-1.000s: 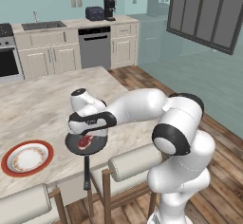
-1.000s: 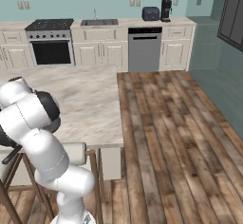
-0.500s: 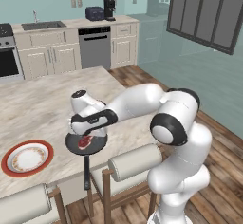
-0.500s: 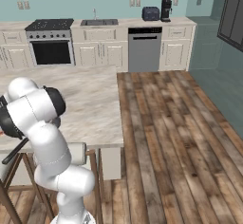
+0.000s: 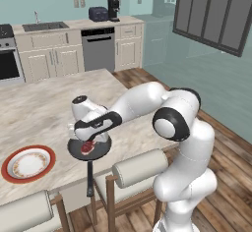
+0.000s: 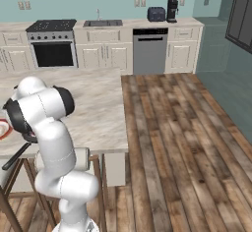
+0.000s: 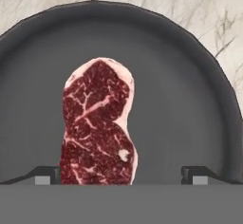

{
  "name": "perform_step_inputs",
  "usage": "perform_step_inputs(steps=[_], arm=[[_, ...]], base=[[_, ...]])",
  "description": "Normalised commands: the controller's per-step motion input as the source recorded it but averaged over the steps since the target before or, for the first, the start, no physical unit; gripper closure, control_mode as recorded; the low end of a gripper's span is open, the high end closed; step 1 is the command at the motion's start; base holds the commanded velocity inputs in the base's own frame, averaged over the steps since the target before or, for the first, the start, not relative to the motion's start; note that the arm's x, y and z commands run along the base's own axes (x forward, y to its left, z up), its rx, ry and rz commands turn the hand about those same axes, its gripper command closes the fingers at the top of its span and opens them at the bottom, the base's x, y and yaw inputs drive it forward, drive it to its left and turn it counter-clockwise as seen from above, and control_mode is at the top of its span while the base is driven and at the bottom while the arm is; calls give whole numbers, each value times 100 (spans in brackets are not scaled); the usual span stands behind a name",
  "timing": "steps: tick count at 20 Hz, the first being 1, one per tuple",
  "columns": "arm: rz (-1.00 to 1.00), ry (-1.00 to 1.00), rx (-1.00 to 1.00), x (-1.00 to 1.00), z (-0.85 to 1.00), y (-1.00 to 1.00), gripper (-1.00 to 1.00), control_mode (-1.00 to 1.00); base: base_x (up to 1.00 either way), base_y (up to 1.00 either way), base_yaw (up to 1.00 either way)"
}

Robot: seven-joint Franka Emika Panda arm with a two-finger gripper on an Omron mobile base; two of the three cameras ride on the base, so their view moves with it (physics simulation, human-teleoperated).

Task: Pick up the pan with the steak in it and place it on the dining table. Then place the steak on the plate.

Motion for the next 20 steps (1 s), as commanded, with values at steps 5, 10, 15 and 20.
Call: perform_step_inputs(steps=[5,10,15,20], arm=[[0,0,0,1,-3,3,-100,-100],[0,0,0,0,-2,0,-100,-100],[0,0,0,0,-12,0,-100,-100],[0,0,0,4,-7,-13,-100,-100]], base=[[0,0,0],[0,0,0],[0,0,0],[0,0,0]])
